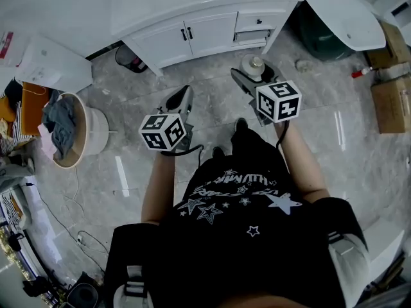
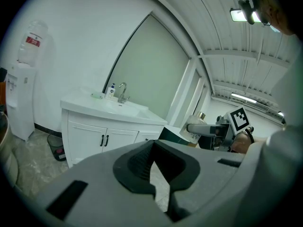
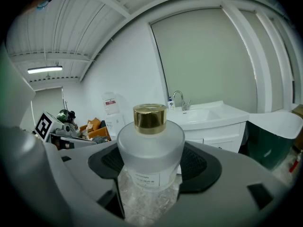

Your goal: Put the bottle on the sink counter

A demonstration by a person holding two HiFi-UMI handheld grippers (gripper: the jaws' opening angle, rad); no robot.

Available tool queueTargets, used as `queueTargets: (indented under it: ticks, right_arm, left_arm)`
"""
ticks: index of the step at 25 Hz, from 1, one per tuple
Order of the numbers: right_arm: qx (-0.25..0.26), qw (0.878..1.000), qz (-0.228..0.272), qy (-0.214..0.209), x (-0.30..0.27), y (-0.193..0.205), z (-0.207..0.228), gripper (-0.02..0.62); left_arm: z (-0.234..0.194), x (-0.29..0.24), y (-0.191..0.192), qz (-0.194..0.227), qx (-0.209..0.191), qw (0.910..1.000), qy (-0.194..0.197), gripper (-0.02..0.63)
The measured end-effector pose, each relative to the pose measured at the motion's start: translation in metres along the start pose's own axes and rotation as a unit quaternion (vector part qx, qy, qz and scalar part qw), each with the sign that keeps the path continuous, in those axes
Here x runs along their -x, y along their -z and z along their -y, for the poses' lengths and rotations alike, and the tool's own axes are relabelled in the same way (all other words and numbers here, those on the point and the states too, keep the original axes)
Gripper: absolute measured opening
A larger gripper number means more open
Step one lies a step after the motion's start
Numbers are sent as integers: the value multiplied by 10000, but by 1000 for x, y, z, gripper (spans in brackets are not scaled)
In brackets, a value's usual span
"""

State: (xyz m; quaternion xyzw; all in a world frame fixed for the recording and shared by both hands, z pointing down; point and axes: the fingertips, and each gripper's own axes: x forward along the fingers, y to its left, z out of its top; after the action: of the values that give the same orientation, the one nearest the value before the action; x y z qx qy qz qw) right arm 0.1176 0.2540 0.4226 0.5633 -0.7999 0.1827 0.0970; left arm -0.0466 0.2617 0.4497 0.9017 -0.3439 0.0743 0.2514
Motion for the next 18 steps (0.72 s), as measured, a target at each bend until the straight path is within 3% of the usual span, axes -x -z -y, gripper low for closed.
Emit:
queueTargets:
  ticks: [9, 18]
  right_arm:
    - [51, 9997, -93, -234, -80, -20, 30, 324]
    - [90, 9971, -130, -749, -189, -80, 88, 324]
  left_arm:
    - [-48, -38, -28, 123, 111, 9992, -365, 6]
    - [-106, -124, -100, 249, 135, 9956, -891, 6]
